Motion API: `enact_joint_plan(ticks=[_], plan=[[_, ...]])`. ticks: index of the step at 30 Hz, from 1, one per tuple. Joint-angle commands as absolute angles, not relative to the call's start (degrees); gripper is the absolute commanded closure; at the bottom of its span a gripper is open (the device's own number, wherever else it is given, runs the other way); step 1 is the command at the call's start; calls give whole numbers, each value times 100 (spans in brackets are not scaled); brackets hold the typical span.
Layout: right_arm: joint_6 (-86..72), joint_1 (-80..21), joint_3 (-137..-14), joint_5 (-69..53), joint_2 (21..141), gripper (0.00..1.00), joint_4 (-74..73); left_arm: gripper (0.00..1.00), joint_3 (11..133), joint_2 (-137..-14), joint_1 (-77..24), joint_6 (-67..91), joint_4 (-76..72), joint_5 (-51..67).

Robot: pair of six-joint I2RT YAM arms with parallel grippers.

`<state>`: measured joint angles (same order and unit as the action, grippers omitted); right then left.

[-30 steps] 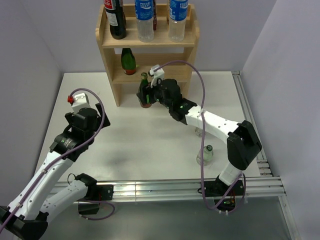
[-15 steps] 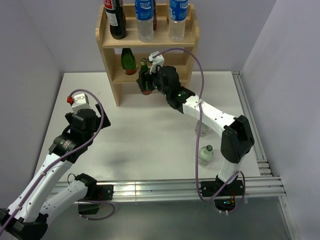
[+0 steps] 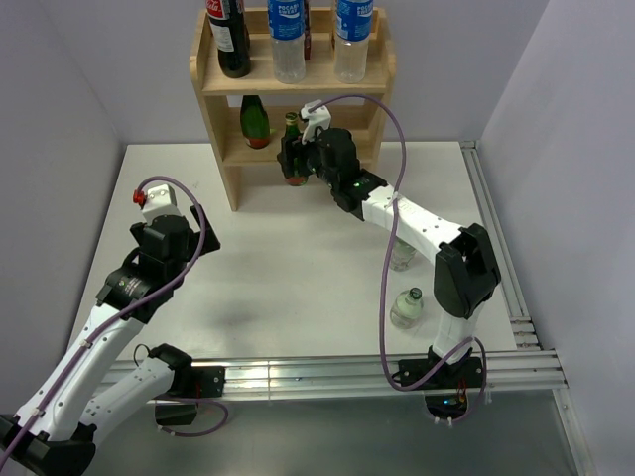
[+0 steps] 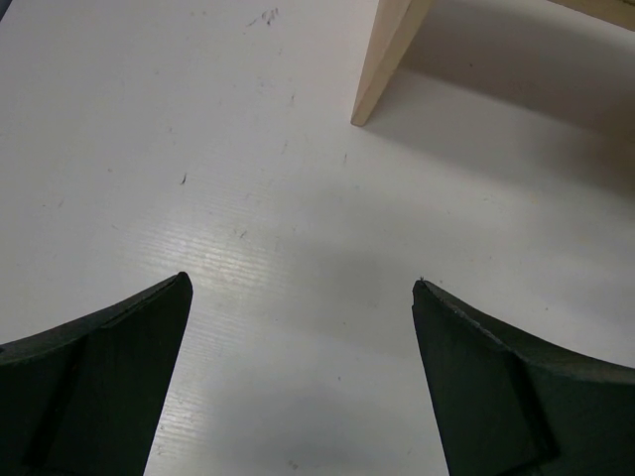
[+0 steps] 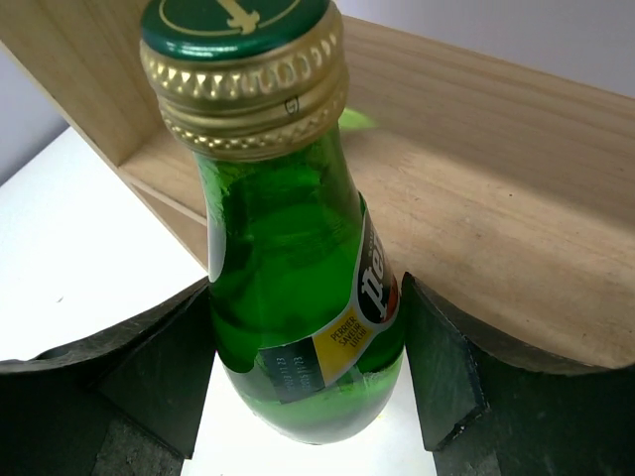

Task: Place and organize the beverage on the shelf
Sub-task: Place the drink on the shelf.

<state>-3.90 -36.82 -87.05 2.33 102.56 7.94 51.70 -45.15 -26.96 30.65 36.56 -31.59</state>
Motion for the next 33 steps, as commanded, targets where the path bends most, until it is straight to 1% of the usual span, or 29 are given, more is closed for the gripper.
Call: enact_joint_plan(ticks=[1, 15, 24, 33], plan=[[-510, -3656, -8921, 237, 9686, 100, 2180, 1, 5115, -4474, -2654, 2988, 3410, -3067], [-422, -3656, -8885, 334, 9413, 100, 2347, 0, 5098, -4456, -2646, 2979, 3410, -2997], [-317, -3595, -9351, 272, 9905, 100, 2118, 0, 5089, -4430, -2646, 2971, 3410, -2936], [-114, -3551, -9439, 387, 10195, 100, 2276, 0, 5080, -4421, -2646, 2962, 3393, -2909]])
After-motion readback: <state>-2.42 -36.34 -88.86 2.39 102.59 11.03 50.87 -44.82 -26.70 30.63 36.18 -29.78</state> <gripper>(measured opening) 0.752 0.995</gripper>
